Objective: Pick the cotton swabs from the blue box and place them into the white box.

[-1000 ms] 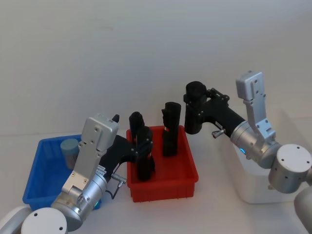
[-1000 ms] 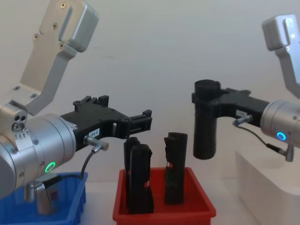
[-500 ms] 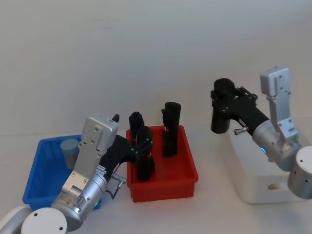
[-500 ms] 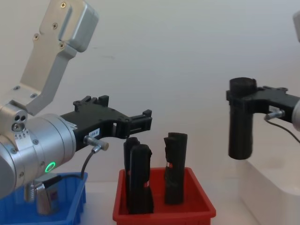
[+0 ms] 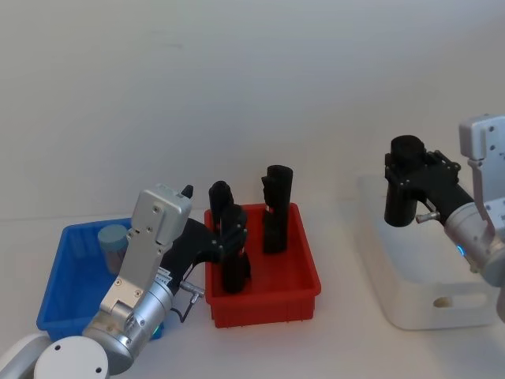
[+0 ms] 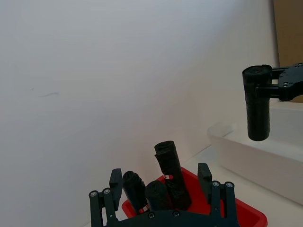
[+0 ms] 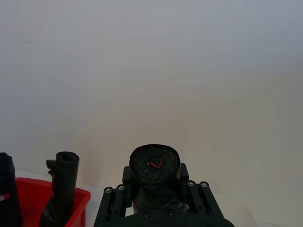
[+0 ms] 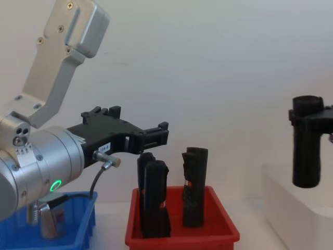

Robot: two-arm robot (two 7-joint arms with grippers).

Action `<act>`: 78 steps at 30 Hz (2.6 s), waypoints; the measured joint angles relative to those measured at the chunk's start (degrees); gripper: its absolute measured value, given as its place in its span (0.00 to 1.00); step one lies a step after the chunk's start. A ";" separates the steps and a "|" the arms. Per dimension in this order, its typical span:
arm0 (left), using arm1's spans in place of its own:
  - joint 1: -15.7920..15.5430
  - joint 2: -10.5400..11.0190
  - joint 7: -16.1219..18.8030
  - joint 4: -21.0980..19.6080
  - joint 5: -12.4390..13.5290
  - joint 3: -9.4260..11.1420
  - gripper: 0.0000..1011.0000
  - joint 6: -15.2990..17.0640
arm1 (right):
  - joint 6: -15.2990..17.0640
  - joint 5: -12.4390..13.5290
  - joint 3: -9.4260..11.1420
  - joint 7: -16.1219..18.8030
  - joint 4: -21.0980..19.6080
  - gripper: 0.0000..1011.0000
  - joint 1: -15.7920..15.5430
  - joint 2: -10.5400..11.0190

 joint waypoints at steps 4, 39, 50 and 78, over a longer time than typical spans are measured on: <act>0.00 0.00 0.00 0.00 0.00 0.00 0.99 0.00 | 0.91 0.45 0.60 -0.81 -0.39 0.54 -0.72 0.57; 0.00 0.00 0.00 0.00 0.00 0.00 0.99 0.00 | 1.77 3.66 2.76 -0.53 0.21 0.99 -3.13 2.17; 0.00 0.00 0.00 0.00 0.00 0.00 0.99 0.00 | 1.56 3.66 2.86 -0.32 0.02 0.99 -3.28 2.23; 0.00 0.00 -0.01 0.00 0.00 0.00 0.99 0.00 | 1.42 3.65 2.92 -0.21 -0.10 0.99 -3.39 2.29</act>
